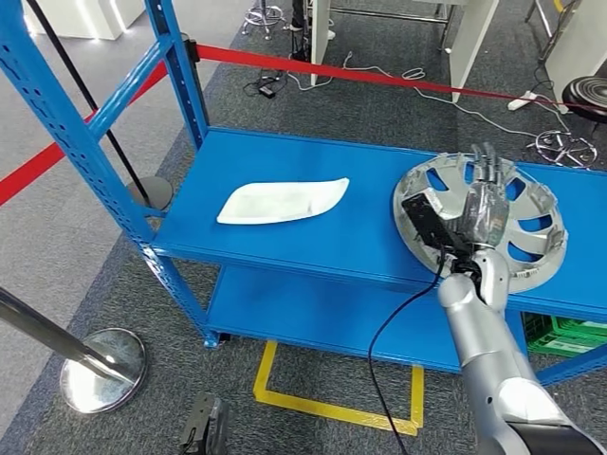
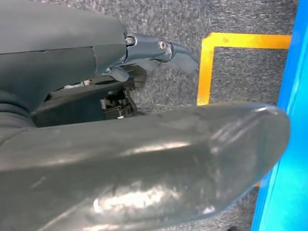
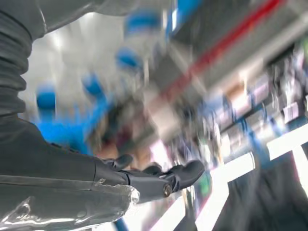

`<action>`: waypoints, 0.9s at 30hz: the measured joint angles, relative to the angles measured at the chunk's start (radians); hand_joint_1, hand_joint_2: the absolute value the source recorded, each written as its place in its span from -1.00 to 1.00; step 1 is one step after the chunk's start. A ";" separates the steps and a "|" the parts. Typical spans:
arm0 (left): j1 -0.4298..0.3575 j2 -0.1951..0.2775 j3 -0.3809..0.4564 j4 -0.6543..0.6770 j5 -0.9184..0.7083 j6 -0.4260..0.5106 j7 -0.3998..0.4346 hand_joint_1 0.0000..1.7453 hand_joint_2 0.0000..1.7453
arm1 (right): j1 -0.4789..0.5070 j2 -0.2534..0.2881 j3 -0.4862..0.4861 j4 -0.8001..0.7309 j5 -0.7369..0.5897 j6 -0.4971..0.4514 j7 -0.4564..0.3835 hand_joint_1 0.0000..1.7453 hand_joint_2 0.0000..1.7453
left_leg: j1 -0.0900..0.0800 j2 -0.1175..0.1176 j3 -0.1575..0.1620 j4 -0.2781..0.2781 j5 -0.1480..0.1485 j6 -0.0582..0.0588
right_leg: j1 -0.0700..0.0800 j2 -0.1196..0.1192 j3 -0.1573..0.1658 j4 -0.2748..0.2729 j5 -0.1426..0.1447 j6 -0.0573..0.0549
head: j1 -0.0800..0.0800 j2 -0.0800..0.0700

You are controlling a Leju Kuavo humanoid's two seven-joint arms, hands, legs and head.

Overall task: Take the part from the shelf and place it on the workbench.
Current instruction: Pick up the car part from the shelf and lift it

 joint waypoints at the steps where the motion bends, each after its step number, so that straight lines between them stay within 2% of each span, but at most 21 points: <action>1: 0.000 0.001 0.000 0.000 0.003 -0.002 -0.002 -1.00 -1.00 | -0.003 0.007 0.004 0.002 -0.033 0.055 -0.001 -1.00 1.00 | -0.002 0.000 -0.001 0.002 -0.001 -0.006 | 0.000 0.002 0.021 -0.041 0.011 -0.005 | 0.000 0.000; 4: 0.001 0.004 0.000 0.000 0.008 -0.005 -0.008 -1.00 -1.00 | -0.010 0.022 0.021 0.016 -0.079 0.150 0.001 -1.00 1.00 | -0.003 0.000 -0.004 0.001 0.003 -0.021 | 0.004 0.007 0.027 -0.058 0.015 -0.027 | -0.001 0.000; 6: 0.002 0.005 0.000 0.000 0.009 -0.007 -0.012 -1.00 -1.00 | -0.019 0.027 0.038 0.029 -0.088 0.189 0.011 -1.00 1.00 | -0.002 0.002 -0.015 0.023 -0.016 -0.030 | 0.001 0.005 0.027 -0.059 0.017 -0.040 | -0.004 0.000; 7: 0.001 0.005 0.000 0.000 0.009 -0.008 -0.014 -1.00 -1.00 | -0.026 0.028 0.048 0.036 -0.088 0.202 0.016 -1.00 1.00 | -0.002 0.004 -0.033 0.062 -0.041 -0.035 | 0.000 0.004 0.027 -0.060 0.018 -0.044 | -0.006 0.000; 9: 0.002 0.006 0.000 0.000 0.010 -0.009 -0.015 -1.00 -1.00 | -0.035 0.029 0.066 0.050 -0.088 0.216 0.024 -1.00 1.00 | -0.002 0.006 -0.094 0.193 -0.105 -0.043 | 0.000 0.001 0.027 -0.060 0.018 -0.050 | -0.010 0.000; 10: 0.003 0.007 0.000 0.000 0.010 -0.009 -0.015 -1.00 -1.00 | -0.036 0.029 0.072 0.057 -0.087 0.219 0.025 -1.00 1.00 | -0.001 0.006 -0.123 0.251 -0.125 -0.044 | 0.000 0.000 0.027 -0.060 0.017 -0.050 | -0.010 0.000; 11: 0.004 0.008 0.000 0.000 0.010 -0.010 -0.015 -1.00 -1.00 | -0.037 0.029 0.076 0.063 -0.087 0.220 0.027 -1.00 1.00 | -0.001 0.006 -0.138 0.281 -0.126 -0.043 | 0.001 -0.001 0.027 -0.060 0.017 -0.050 | -0.010 0.000; 12: 0.005 0.008 0.000 0.000 0.011 -0.010 -0.015 -1.00 -1.00 | -0.038 0.029 0.081 0.068 -0.085 0.223 0.030 -1.00 1.00 | -0.001 0.006 -0.136 0.274 -0.110 -0.041 | 0.001 -0.001 0.027 -0.060 0.017 -0.050 | -0.010 0.000; 13: 0.005 0.009 0.000 0.000 0.011 -0.010 -0.015 -1.00 -1.00 | -0.041 0.029 0.085 0.072 -0.082 0.227 0.037 -1.00 1.00 | -0.001 0.006 -0.116 0.231 -0.078 -0.039 | 0.001 -0.001 0.028 -0.059 0.017 -0.050 | -0.010 0.000; 14: 0.005 0.009 0.000 0.000 0.011 -0.010 -0.015 -1.00 -1.00 | -0.046 0.029 0.092 0.078 -0.076 0.235 0.051 -1.00 1.00 | -0.001 0.007 -0.083 0.165 -0.041 -0.035 | 0.001 0.000 0.029 -0.060 0.017 -0.049 | -0.010 0.000; 16: 0.004 0.010 0.000 -0.001 0.012 -0.010 -0.015 -1.00 -1.00 | -0.063 0.029 0.111 0.094 -0.060 0.255 0.095 -1.00 1.00 | -0.002 0.008 -0.022 0.046 -0.002 -0.029 | 0.005 0.003 0.026 -0.058 0.016 -0.042 | -0.010 0.000; 17: 0.005 0.010 0.000 0.000 0.013 -0.010 -0.015 -1.00 -1.00 | -0.071 0.028 0.123 0.106 -0.051 0.265 0.121 -1.00 1.00 | -0.003 0.007 -0.008 0.015 0.002 -0.025 | 0.006 0.004 0.025 -0.059 0.017 -0.037 | -0.010 0.000; 20: 0.007 0.012 0.000 0.000 0.016 -0.010 -0.014 -1.00 -1.00 | -0.087 0.026 0.155 0.142 -0.032 0.291 0.181 -1.00 1.00 | -0.003 0.006 -0.005 0.001 0.000 -0.010 | 0.005 0.004 0.024 -0.065 0.018 -0.019 | -0.010 0.000; 21: 0.007 0.012 0.000 -0.001 0.017 -0.010 -0.014 -1.00 -1.00 | -0.091 0.024 0.164 0.151 -0.026 0.300 0.195 -1.00 1.00 | -0.001 0.005 -0.004 -0.002 0.002 -0.004 | 0.005 0.003 0.019 -0.054 0.009 -0.014 | -0.008 0.000; 22: 0.006 0.012 0.000 -0.001 0.017 -0.011 -0.014 -1.00 -1.00 | -0.097 0.022 0.175 0.161 -0.019 0.312 0.209 -1.00 1.00 | 0.001 0.006 -0.003 -0.004 0.004 0.001 | 0.005 0.002 0.003 -0.022 -0.011 -0.010 | -0.005 0.000; 23: 0.006 0.012 0.000 0.000 0.018 -0.011 -0.013 -1.00 -1.00 | -0.103 0.020 0.185 0.172 -0.011 0.324 0.223 -1.00 1.00 | 0.002 0.006 -0.003 -0.005 0.004 0.004 | 0.004 0.001 -0.023 0.032 -0.040 -0.006 | -0.003 0.000; 25: 0.007 0.013 0.000 0.000 0.018 -0.013 -0.013 -1.00 -1.00 | -0.111 0.015 0.207 0.196 0.005 0.348 0.251 -1.00 1.00 | 0.002 0.006 -0.003 -0.005 0.004 0.007 | 0.004 0.000 -0.086 0.165 -0.096 -0.002 | 0.001 0.000; 26: 0.007 0.014 0.000 0.000 0.018 -0.013 -0.012 -1.00 -1.00 | -0.111 0.013 0.217 0.206 0.011 0.357 0.261 -1.00 1.00 | 0.002 0.006 -0.003 -0.005 0.004 0.007 | 0.004 0.000 -0.106 0.206 -0.104 -0.001 | 0.001 0.000; 27: 0.007 0.014 0.000 0.000 0.018 -0.013 -0.012 -1.00 -1.00 | -0.111 0.011 0.226 0.215 0.015 0.361 0.269 -1.00 1.00 | 0.002 0.006 -0.002 -0.005 0.004 0.007 | 0.004 0.000 -0.109 0.208 -0.093 -0.001 | 0.002 0.000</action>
